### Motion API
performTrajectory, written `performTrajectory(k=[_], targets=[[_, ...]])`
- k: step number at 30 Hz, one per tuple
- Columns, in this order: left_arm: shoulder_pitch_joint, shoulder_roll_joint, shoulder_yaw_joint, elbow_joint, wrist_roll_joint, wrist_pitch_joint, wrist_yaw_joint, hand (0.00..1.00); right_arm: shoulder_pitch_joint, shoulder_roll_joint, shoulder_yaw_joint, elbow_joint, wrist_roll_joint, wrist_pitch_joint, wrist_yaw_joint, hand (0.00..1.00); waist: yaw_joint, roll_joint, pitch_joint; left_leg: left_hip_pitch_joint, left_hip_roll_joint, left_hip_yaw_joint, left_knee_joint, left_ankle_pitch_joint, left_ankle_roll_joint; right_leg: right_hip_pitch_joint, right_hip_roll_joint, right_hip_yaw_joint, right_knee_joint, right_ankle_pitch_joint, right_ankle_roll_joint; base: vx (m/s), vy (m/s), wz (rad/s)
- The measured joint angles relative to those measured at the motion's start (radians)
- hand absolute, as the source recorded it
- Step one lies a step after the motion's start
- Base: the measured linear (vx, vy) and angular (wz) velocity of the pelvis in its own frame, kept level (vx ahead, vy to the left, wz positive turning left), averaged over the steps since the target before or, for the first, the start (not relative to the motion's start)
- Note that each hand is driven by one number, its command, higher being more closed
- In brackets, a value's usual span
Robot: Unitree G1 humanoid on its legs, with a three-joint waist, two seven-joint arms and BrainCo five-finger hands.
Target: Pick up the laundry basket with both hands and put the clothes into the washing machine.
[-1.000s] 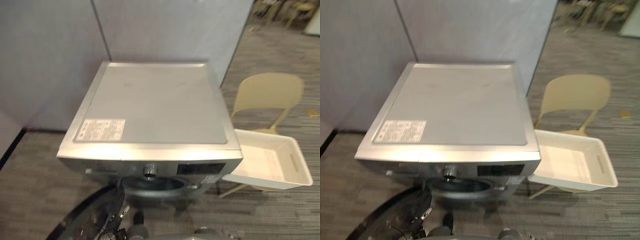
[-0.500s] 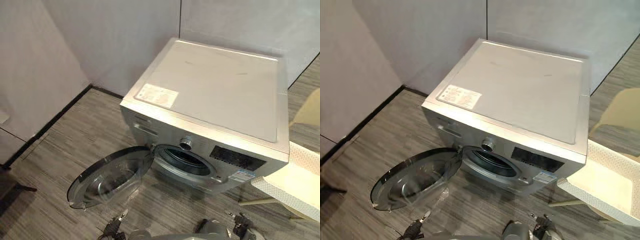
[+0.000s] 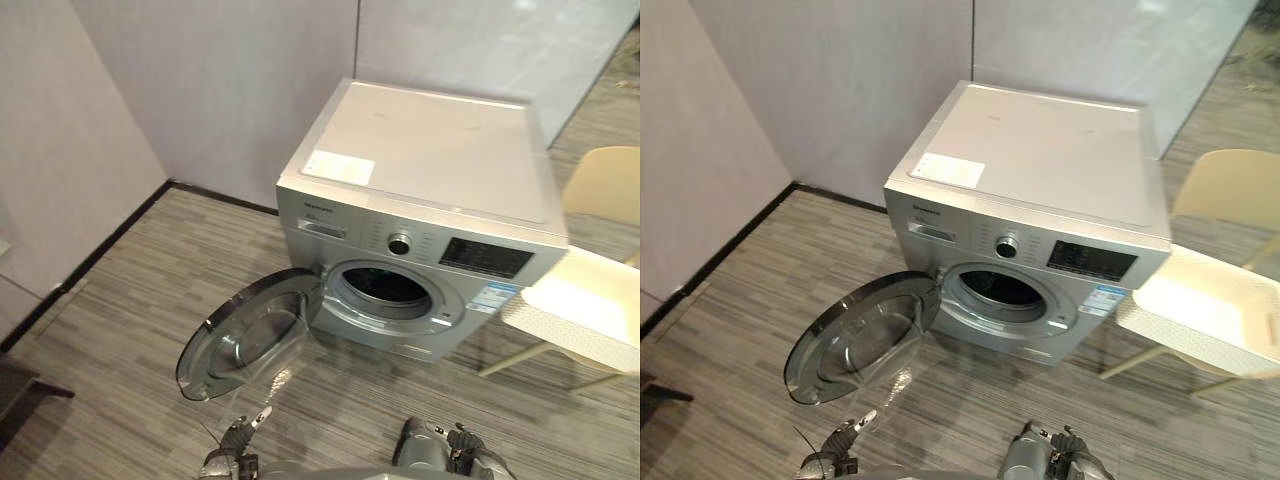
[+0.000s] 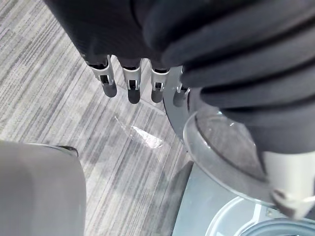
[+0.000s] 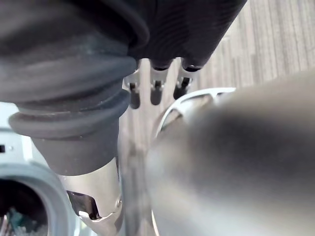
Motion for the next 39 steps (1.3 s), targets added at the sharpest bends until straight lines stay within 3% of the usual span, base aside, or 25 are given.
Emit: performTrajectory(k=[2, 4, 5, 6, 7, 8, 9, 10, 12, 15, 17, 20, 22, 24, 26, 27, 29, 30, 31, 32, 33, 36, 39], targets=[[0.002, 0.015, 0.015, 0.007, 0.000, 0.003, 0.000, 0.00, 0.018, 0.012, 0.021, 0.003, 0.001, 0.000, 0.007, 0.00, 0.000, -0.031, -0.010, -0.011, -0.006, 0.001, -0.011, 0.025, -0.010, 0.052, 0.037, 0.031, 0.028, -0.087, 0.036, -0.16, -0.089, -0.10], [-0.004, 0.013, 0.054, 0.020, 0.000, 0.010, 0.000, 0.00, 0.033, 0.008, 0.031, 0.007, 0.003, 0.000, 0.009, 0.00, -0.002, -0.046, -0.024, -0.017, -0.027, 0.000, -0.039, 0.054, -0.017, 0.084, 0.064, 0.048, -0.073, -0.110, 0.064, -0.18, -0.103, -0.11], [-0.003, -0.005, 0.066, 0.029, 0.000, 0.016, 0.000, 0.00, 0.036, -0.002, 0.030, 0.007, 0.008, -0.001, 0.008, 0.00, -0.001, -0.008, -0.047, -0.032, -0.003, -0.004, -0.077, 0.065, -0.018, 0.128, 0.110, 0.069, -0.212, -0.117, 0.060, -0.18, -0.140, -0.11], [0.003, -0.017, 0.075, 0.027, -0.001, 0.016, 0.000, 0.00, 0.039, 0.000, 0.032, 0.010, 0.009, 0.000, 0.008, 0.00, -0.003, -0.022, -0.056, -0.051, -0.017, 0.001, -0.088, 0.087, -0.028, 0.145, 0.101, 0.095, -0.226, -0.167, 0.012, -0.15, -0.137, -0.05], [-0.001, -0.014, 0.076, 0.024, -0.001, 0.015, 0.000, 0.00, 0.042, 0.003, 0.034, 0.012, 0.009, 0.002, 0.009, 0.00, 0.000, -0.040, -0.055, -0.054, -0.034, -0.001, -0.095, 0.097, -0.029, 0.162, 0.096, 0.103, -0.280, -0.188, 0.003, -0.16, -0.159, 0.10], [-0.014, -0.018, 0.076, 0.027, -0.001, 0.018, 0.002, 0.00, 0.040, -0.004, 0.034, 0.015, 0.009, 0.006, 0.009, 0.00, 0.000, -0.031, -0.048, -0.063, -0.031, -0.009, -0.095, 0.107, -0.038, 0.175, 0.117, 0.103, -0.342, -0.179, -0.018, -0.15, -0.099, -0.02], [-0.007, -0.046, 0.073, 0.017, -0.002, 0.018, 0.000, 0.00, 0.039, -0.014, 0.034, 0.013, 0.009, 0.005, 0.008, 0.00, 0.010, 0.006, -0.070, -0.086, -0.014, -0.025, -0.110, 0.122, -0.043, 0.179, 0.157, 0.109, -0.437, -0.118, -0.038, -0.14, -0.088, -0.19], [-0.007, -0.055, 0.074, 0.017, -0.004, 0.018, 0.001, 0.00, 0.033, -0.016, 0.036, 0.013, 0.009, 0.004, 0.008, 0.00, 0.024, 0.015, -0.075, -0.092, -0.003, -0.022, -0.114, 0.137, -0.049, 0.176, 0.173, 0.120, -0.465, -0.098, -0.042, -0.10, -0.044, -0.43], [-0.010, -0.059, 0.071, 0.016, -0.023, 0.016, 0.002, 0.00, 0.010, -0.011, 0.058, 0.011, 0.008, 0.002, 0.009, 0.00, 0.028, 0.018, -0.075, -0.107, 0.022, -0.023, -0.123, 0.156, -0.061, 0.192, 0.211, 0.127, -0.545, -0.044, -0.061, -0.09, -0.090, -0.28], [-0.011, -0.059, 0.052, -0.008, -0.056, 0.013, 0.007, 0.00, 0.011, -0.012, 0.058, 0.010, 0.009, -0.011, 0.007, 0.00, 0.028, 0.012, -0.071, -0.121, 0.030, -0.043, -0.107, 0.159, -0.065, 0.198, 0.223, 0.116, -0.567, -0.031, -0.070, -0.05, -0.053, 0.07], [-0.010, -0.060, 0.022, -0.054, -0.072, 0.013, 0.013, 0.00, 0.013, -0.020, 0.059, 0.005, 0.009, -0.018, 0.006, 0.00, 0.029, 0.017, -0.046, -0.133, 0.028, -0.057, -0.073, 0.158, -0.065, 0.209, 0.220, 0.103, -0.566, -0.032, -0.068, -0.02, 0.002, 0.27], [-0.004, -0.075, -0.024, -0.274, -0.119, 0.012, 0.034, 0.00, 0.019, -0.047, 0.058, -0.013, 0.010, -0.029, -0.001, 0.00, 0.036, 0.042, 0.007, -0.163, 0.007, -0.084, -0.013, 0.157, -0.065, 0.206, 0.194, 0.073, -0.527, -0.044, -0.063, -0.05, 0.058, 0.34], [0.038, -0.083, -0.032, -0.531, -0.134, 0.006, 0.047, 0.00, 0.021, -0.066, 0.052, -0.024, 0.010, -0.029, -0.012, 0.00, 0.040, 0.058, 0.015, -0.178, -0.027, -0.104, 0.017, 0.187, -0.102, 0.204, 0.154, 0.066, -0.504, -0.052, -0.057, -0.05, 0.070, 0.19], [0.056, -0.076, -0.025, -0.714, -0.147, -0.014, 0.051, 0.00, 0.026, -0.077, 0.048, -0.046, 0.015, -0.035, -0.016, 0.00, 0.043, 0.048, 0.021, -0.190, -0.046, -0.113, 0.026, 0.221, -0.096, 0.201, 0.113, 0.060, -0.502, -0.046, -0.056, -0.02, 0.074, 0.07], [0.052, -0.075, 0.019, -0.832, -0.159, -0.028, 0.055, 0.00, 0.033, -0.080, 0.027, -0.080, 0.020, -0.036, -0.019, 0.00, 0.039, 0.067, 0.015, -0.223, -0.024, -0.099, 0.119, 0.180, -0.055, 0.186, 0.092, 0.061, -0.490, -0.037, -0.050, -0.01, 0.106, 0.02], [0.047, -0.073, 0.052, -0.876, -0.159, -0.033, 0.064, 0.00, 0.034, -0.086, 0.012, -0.085, 0.021, -0.038, -0.019, 0.00, 0.027, 0.069, 0.015, -0.220, -0.006, -0.100, 0.142, 0.178, -0.051, 0.187, 0.084, 0.061, -0.487, -0.032, -0.042, -0.01, 0.135, 0.02], [0.019, -0.060, 0.102, -0.956, -0.159, -0.034, 0.082, 0.00, 0.058, -0.087, -0.001, -0.089, 0.022, -0.038, -0.016, 0.00, 0.025, 0.088, 0.002, -0.179, 0.036, -0.109, 0.075, 0.181, -0.068, 0.190, 0.081, 0.059, -0.508, -0.014, -0.014, 0.00, 0.189, 0.05], [-0.007, -0.050, 0.110, -0.977, -0.159, -0.035, 0.092, 0.00, 0.080, -0.093, -0.029, -0.101, 0.022, -0.036, -0.015, 0.00, 0.020, 0.114, -0.015, -0.144, 0.036, -0.114, -0.015, 0.167, -0.087, 0.194, 0.079, 0.048, -0.535, 0.005, 0.007, 0.00, 0.305, 0.29], [-0.026, -0.042, 0.111, -0.981, -0.159, -0.035, 0.093, 0.00, 0.090, -0.094, -0.046, -0.105, 0.023, -0.035, -0.015, 0.00, 0.009, 0.120, -0.019, -0.134, 0.031, -0.117, -0.060, 0.166, -0.087, 0.199, 0.075, 0.032, -0.553, 0.017, 0.017, -0.01, 0.338, 0.65], [-0.060, -0.022, 0.112, -0.997, -0.157, -0.034, 0.103, 0.00, 0.102, -0.081, -0.068, -0.105, 0.026, -0.032, -0.015, 0.00, -0.009, 0.121, -0.020, -0.125, 0.014, -0.130, -0.124, 0.170, -0.084, 0.209, 0.062, 0.003, -0.584, 0.038, 0.032, -0.01, 0.264, 0.51], [-0.077, 0.007, 0.115, -1.021, -0.156, -0.034, 0.113, 0.00, 0.106, -0.057, -0.072, -0.105, 0.028, -0.029, -0.015, 0.00, -0.003, 0.097, -0.014, -0.124, -0.010, -0.125, -0.135, 0.181, -0.069, 0.212, 0.047, 0.004, -0.610, 0.062, 0.046, -0.04, 0.166, 0.28], [-0.070, 0.052, 0.125, -1.102, -0.152, -0.037, 0.135, 0.00, 0.122, -0.027, -0.069, -0.108, 0.031, -0.029, -0.012, 0.00, 0.001, 0.068, -0.030, -0.119, -0.058, -0.098, -0.159, 0.194, -0.046, 0.224, 0.007, 0.014, -0.667, 0.104, 0.071, -0.06, 0.168, -0.05], [-0.069, 0.079, 0.131, -1.125, -0.153, -0.064, 0.133, 0.00, 0.118, -0.026, -0.062, -0.120, 0.028, -0.028, 0.009, 0.00, 0.001, 0.070, -0.034, -0.124, -0.081, -0.069, -0.186, 0.200, -0.033, 0.208, -0.009, 0.042, -0.710, 0.132, 0.071, -0.07, 0.088, -0.23]])
